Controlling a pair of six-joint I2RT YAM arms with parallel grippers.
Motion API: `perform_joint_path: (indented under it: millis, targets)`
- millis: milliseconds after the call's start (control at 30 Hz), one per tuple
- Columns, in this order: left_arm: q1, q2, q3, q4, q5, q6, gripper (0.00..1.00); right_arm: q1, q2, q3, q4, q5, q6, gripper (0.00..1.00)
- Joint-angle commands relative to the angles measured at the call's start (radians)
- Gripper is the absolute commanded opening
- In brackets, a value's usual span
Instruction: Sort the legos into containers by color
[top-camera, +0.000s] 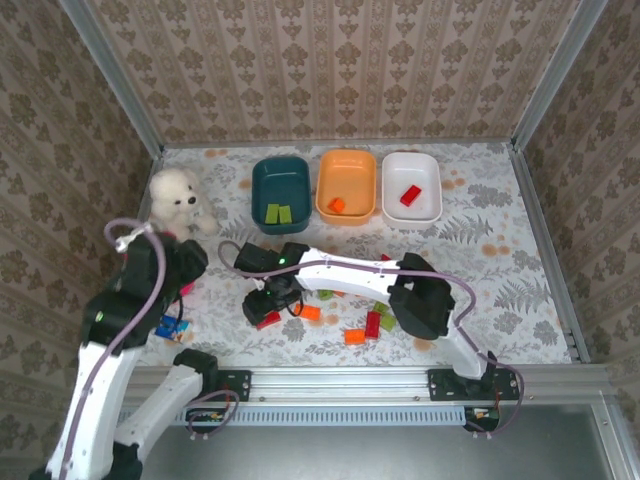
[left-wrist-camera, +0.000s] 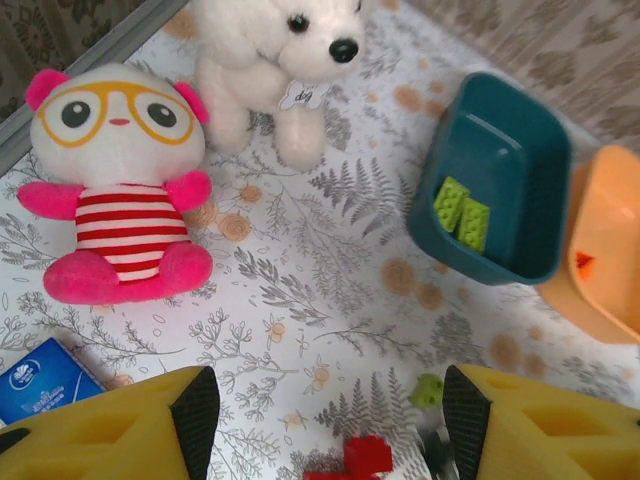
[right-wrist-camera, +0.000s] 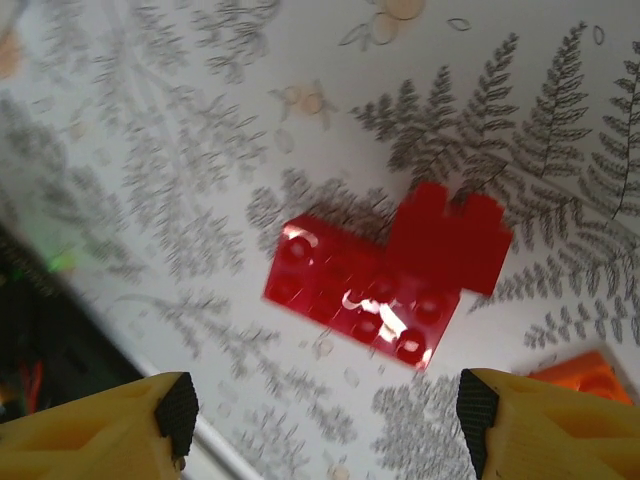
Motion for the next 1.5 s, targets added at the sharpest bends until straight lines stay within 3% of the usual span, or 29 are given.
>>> perform_joint_path:
  millis: [0, 267, 500, 767, 1000, 1233, 1467]
  targets:
    - [-0.004, -0.068, -0.013, -0.089, 0.091, 0.050, 0.64, -0.008, 0.061, 0.081, -0.087, 0.094, 0.079, 0.71]
    - [-0.004, -0.160, -0.015, -0.137, 0.193, 0.050, 0.63, -0.015, 0.156, 0.189, -0.142, 0.165, 0.105, 0.71]
    - [-0.004, -0.157, 0.008, -0.115, 0.234, 0.085, 0.63, -0.016, 0.246, 0.295, -0.191, 0.170, 0.112, 0.62]
    - [-0.004, -0.158, -0.012, -0.065, 0.297, 0.094, 0.63, -0.022, 0.269, 0.304, -0.226, 0.187, 0.124, 0.51]
    - [-0.004, -0.150, -0.031, -0.015, 0.323, 0.097, 0.63, -0.029, 0.256, 0.303, -0.214, 0.196, 0.121, 0.33]
    - [-0.005, -0.117, -0.117, 0.165, 0.519, 0.116, 0.64, -0.103, 0.047, 0.252, -0.224, 0.286, 0.116, 0.28]
    - [-0.043, -0.005, -0.195, 0.437, 0.632, 0.087, 0.64, -0.410, -0.322, -0.046, -0.169, 0.306, 0.092, 0.28]
